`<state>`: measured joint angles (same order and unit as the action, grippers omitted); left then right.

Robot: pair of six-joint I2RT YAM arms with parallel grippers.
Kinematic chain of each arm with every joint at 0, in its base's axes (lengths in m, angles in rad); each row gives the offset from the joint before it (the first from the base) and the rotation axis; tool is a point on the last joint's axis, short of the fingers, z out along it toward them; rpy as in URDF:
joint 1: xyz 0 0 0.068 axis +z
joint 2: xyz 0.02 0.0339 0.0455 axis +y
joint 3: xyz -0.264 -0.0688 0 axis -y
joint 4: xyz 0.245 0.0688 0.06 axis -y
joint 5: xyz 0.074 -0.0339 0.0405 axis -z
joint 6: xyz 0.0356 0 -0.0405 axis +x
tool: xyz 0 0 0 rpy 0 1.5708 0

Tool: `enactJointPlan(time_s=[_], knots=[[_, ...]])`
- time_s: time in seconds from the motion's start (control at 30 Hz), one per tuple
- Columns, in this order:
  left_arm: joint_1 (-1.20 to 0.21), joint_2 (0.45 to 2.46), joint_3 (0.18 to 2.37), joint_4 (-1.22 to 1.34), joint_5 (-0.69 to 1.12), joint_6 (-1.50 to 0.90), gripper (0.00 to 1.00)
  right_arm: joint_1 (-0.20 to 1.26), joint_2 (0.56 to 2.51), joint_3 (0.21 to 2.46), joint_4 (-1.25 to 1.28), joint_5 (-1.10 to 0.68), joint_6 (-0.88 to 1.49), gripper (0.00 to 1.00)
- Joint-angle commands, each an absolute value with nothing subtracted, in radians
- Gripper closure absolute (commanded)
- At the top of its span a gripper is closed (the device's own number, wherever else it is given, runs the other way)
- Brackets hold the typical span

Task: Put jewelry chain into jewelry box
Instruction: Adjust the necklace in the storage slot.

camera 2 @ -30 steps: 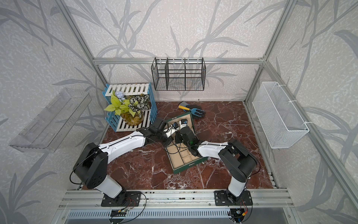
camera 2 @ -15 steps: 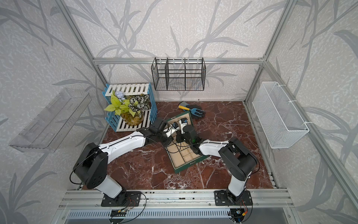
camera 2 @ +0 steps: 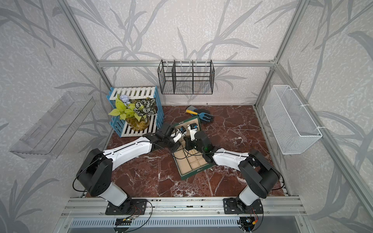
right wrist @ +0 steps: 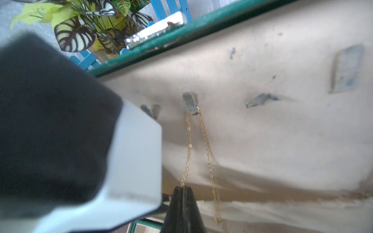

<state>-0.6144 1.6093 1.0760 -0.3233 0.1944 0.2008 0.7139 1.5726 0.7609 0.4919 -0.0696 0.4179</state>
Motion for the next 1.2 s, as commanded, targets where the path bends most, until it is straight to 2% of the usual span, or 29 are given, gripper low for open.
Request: enactJointPlan(time_s=[0.0,0.4,0.6,0.67,0.77,1.17], knots=[[-0.609,1.618,1.066,-0.304,0.151,0.171,1.00,0.713,1.526,0.744,0.462,-0.093,0.421,1.00],[-0.599,1.604,1.062,-0.276,0.163,0.151,1.00,0.713,1.552,0.737,0.421,-0.118,0.433,1.00],[-0.598,1.613,1.064,-0.279,0.151,0.146,1.00,0.713,1.537,0.729,0.429,-0.076,0.443,1.00],[-0.596,1.615,1.066,-0.281,0.151,0.146,1.00,0.713,1.524,0.730,0.421,-0.034,0.450,0.89],[-0.597,1.614,1.066,-0.280,0.146,0.144,1.00,0.712,1.514,0.744,0.395,0.003,0.458,0.83],[-0.593,1.613,1.066,-0.275,0.155,0.143,1.00,0.713,1.607,0.857,0.294,0.026,0.421,0.75]])
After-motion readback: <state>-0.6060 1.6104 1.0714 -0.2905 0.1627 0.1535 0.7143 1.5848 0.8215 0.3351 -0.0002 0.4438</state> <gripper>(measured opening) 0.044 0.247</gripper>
